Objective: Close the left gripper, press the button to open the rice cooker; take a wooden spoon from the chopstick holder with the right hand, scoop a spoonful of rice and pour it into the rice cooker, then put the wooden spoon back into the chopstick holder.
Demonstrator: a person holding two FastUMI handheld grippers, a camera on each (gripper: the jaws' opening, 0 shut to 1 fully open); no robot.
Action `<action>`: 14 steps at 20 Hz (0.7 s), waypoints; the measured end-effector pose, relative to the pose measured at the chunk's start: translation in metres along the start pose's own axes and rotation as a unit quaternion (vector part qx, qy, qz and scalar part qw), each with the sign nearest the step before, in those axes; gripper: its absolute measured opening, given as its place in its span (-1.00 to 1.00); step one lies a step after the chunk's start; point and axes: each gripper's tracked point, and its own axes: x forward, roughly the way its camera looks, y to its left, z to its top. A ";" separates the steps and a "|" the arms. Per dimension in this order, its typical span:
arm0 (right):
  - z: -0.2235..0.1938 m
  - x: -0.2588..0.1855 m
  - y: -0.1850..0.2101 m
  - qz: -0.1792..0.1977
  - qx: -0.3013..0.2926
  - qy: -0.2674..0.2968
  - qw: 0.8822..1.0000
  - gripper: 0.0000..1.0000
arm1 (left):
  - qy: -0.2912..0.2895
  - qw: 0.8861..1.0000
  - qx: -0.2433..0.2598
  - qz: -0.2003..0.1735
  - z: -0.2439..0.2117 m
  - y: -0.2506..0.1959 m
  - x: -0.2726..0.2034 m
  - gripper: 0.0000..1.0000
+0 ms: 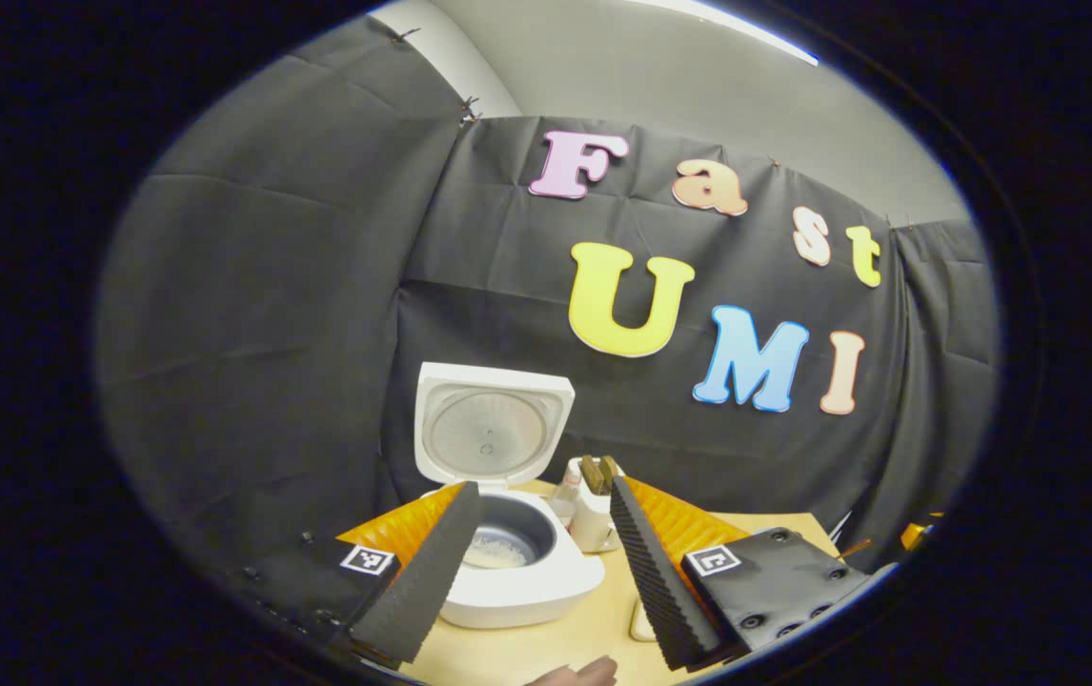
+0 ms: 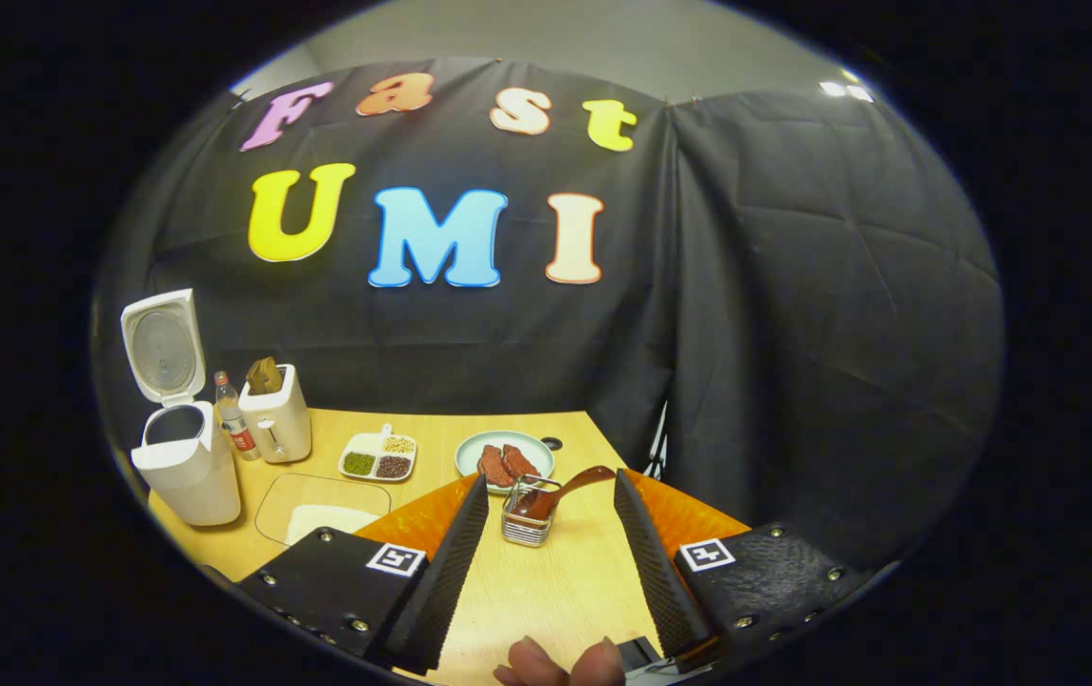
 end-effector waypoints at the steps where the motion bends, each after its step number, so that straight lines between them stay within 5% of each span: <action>1: 0.008 -0.011 0.012 0.008 -0.015 -0.011 1.000 0.63 | -0.007 1.000 -0.006 0.000 0.007 0.005 0.016 0.82; 10: 0.016 -0.065 0.100 0.076 -0.031 -0.004 0.997 0.62 | -0.039 0.994 -0.103 0.014 0.076 0.033 0.178 0.80; 14: 0.003 -0.071 0.122 0.096 -0.057 0.014 0.994 0.62 | -0.054 0.994 -0.092 0.022 0.096 0.040 0.232 0.90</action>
